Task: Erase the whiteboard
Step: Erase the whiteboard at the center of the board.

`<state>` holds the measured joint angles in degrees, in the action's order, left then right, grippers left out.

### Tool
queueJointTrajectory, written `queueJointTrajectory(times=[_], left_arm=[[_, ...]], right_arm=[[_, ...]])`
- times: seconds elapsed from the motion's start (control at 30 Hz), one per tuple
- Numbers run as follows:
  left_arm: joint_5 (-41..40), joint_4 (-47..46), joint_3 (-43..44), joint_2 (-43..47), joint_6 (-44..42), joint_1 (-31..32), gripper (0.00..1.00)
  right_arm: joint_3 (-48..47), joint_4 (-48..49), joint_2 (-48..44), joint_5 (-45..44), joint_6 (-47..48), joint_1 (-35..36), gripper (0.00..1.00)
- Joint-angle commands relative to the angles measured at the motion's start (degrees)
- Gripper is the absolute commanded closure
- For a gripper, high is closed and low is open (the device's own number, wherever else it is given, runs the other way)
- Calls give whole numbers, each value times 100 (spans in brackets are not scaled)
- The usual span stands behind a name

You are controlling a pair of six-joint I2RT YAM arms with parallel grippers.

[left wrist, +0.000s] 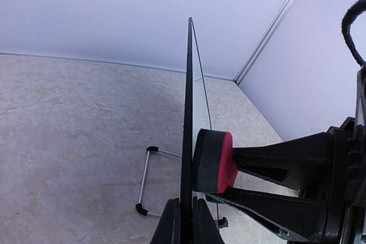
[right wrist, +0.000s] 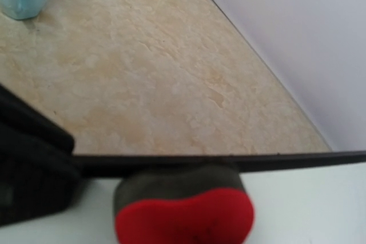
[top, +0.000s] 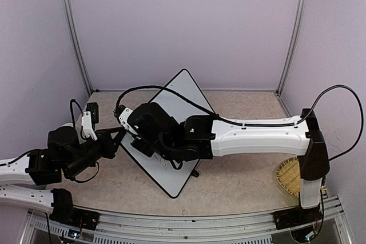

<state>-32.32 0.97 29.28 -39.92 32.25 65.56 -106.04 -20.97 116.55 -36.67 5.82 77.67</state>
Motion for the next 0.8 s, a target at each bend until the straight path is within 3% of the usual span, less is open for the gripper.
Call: queueJointTrajectory(times=[0.0,0.3,0.77], left_arm=[[1351,-1,8,-113,-461,194,100],[1368,-9,49,-185,-503,194,100],[1346,26,82,-248,-536,194,100]], right_arm=[[315,-424,-35,196,-332,-350,82],[1056,159,-537,843,-337,-1397,82],[592,275,-459,2200,-133,-2866,81]])
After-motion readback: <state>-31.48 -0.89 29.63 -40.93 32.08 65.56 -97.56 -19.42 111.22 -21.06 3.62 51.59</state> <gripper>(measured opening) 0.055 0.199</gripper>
